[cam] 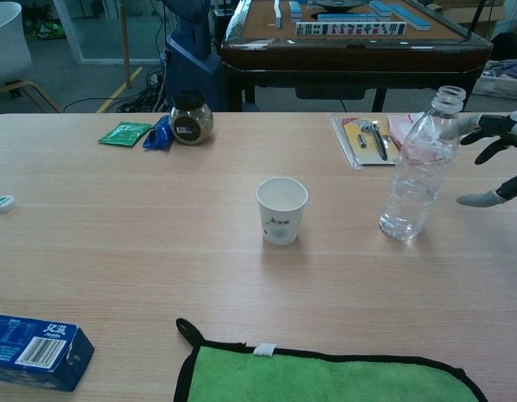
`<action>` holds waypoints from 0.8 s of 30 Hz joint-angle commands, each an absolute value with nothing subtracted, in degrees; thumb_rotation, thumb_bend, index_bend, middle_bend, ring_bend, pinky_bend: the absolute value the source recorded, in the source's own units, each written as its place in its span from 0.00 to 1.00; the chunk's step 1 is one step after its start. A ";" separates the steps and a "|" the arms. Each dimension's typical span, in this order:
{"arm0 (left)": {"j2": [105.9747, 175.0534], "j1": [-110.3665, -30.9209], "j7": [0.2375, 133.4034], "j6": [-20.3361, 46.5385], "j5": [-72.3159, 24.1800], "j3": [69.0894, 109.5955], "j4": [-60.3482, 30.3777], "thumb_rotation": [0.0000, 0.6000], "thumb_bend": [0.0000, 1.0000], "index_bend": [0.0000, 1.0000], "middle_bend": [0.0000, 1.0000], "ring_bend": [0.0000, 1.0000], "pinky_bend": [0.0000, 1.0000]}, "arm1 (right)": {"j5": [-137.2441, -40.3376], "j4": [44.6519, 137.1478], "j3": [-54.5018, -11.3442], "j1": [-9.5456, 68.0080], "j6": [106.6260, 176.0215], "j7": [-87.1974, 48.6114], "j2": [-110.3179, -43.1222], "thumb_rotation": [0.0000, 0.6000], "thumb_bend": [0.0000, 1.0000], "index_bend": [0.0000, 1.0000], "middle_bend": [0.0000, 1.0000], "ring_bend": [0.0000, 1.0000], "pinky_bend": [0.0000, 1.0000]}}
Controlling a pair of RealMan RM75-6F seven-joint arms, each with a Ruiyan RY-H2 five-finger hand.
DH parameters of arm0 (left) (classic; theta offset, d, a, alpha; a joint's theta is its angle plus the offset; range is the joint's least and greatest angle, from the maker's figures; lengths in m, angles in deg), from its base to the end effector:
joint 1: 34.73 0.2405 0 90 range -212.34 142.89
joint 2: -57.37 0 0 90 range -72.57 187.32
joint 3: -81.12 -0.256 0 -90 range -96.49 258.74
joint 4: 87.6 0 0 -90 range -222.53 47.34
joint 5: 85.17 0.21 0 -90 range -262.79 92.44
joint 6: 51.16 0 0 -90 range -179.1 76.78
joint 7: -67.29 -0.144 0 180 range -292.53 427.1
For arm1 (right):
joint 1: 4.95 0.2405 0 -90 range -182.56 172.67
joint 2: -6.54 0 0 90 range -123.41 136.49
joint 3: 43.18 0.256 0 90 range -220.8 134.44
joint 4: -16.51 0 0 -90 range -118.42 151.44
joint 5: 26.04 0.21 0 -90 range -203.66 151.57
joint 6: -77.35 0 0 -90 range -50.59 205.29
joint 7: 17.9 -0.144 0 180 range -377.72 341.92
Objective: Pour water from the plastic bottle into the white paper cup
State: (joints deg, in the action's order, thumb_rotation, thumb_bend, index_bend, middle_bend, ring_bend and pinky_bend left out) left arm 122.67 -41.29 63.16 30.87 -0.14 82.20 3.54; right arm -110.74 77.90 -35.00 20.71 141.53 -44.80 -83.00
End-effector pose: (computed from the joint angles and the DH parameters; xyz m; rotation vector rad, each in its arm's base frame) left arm -0.3158 0.1837 0.1441 -1.4585 -0.8962 -0.8137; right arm -0.2897 -0.3178 0.0308 1.5002 -1.2505 1.1853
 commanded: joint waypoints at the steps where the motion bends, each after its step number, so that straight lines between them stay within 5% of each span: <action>1: 122.70 -41.31 63.13 30.78 -0.05 82.11 3.60 1.00 0.11 0.20 0.14 0.23 0.56 | -111.59 76.24 -35.68 21.61 141.29 -47.63 -84.42 1.00 0.00 0.24 0.19 0.16 0.31; 24: 122.39 -41.15 63.42 30.80 0.68 81.62 4.27 1.00 0.11 0.20 0.14 0.23 0.56 | -112.94 68.07 -37.14 26.35 139.05 -57.26 -90.88 1.00 0.00 0.24 0.23 0.16 0.31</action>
